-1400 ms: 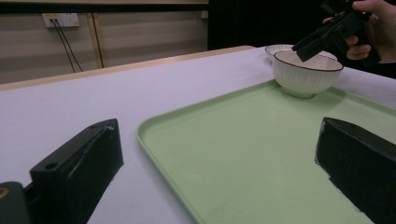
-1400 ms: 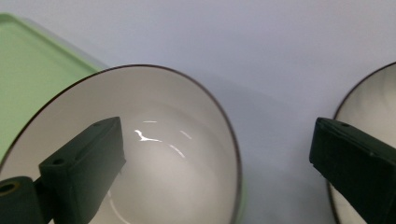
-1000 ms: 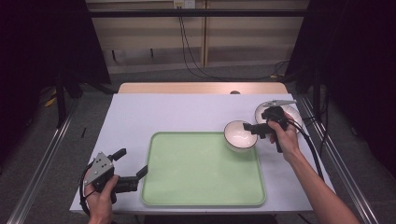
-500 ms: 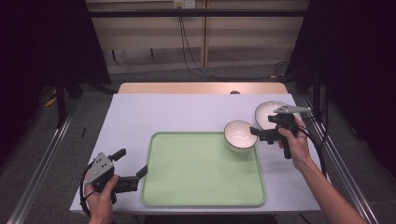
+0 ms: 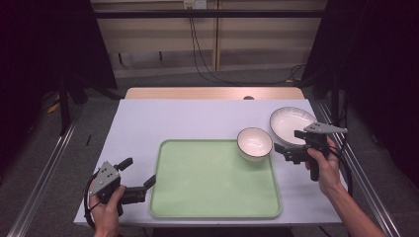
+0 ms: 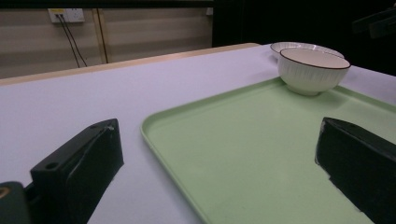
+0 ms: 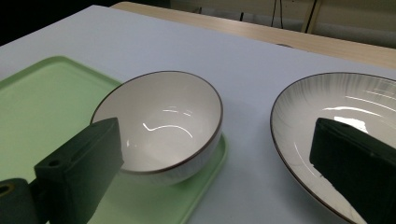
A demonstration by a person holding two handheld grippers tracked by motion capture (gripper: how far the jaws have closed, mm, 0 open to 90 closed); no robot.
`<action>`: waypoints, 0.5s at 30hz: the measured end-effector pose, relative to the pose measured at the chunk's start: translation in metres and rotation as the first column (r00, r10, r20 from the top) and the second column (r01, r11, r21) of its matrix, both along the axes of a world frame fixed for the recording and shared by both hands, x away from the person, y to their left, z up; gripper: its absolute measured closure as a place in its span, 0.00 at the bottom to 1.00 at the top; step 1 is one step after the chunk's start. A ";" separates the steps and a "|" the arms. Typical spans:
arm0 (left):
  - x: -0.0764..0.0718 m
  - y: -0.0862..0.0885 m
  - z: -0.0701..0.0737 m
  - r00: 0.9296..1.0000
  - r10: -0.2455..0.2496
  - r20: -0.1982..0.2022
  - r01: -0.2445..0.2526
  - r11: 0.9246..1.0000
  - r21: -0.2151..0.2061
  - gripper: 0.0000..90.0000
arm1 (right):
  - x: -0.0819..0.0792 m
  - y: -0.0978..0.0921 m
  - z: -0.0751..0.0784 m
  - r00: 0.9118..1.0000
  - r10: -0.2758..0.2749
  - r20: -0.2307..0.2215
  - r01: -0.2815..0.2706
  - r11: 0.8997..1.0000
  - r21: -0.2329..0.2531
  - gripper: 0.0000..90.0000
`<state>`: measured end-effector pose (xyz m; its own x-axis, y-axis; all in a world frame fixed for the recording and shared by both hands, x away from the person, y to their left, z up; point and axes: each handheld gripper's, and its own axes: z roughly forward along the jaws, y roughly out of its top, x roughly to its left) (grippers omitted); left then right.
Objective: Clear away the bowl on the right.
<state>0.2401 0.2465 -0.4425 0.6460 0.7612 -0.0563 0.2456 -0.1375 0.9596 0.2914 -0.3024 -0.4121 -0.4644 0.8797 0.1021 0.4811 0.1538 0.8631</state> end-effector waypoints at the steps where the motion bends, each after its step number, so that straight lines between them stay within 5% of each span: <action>1: 0.000 0.000 0.000 1.000 -0.005 0.001 0.005 1.000 -0.003 0.01 | -0.003 -0.001 0.001 1.000 0.001 -0.001 -0.001 1.000 -0.002 0.02; 15: -0.001 0.000 0.000 1.000 -0.006 0.004 0.007 1.000 -0.013 0.01 | -0.040 -0.012 -0.003 0.999 -0.041 0.003 0.040 0.998 0.041 0.03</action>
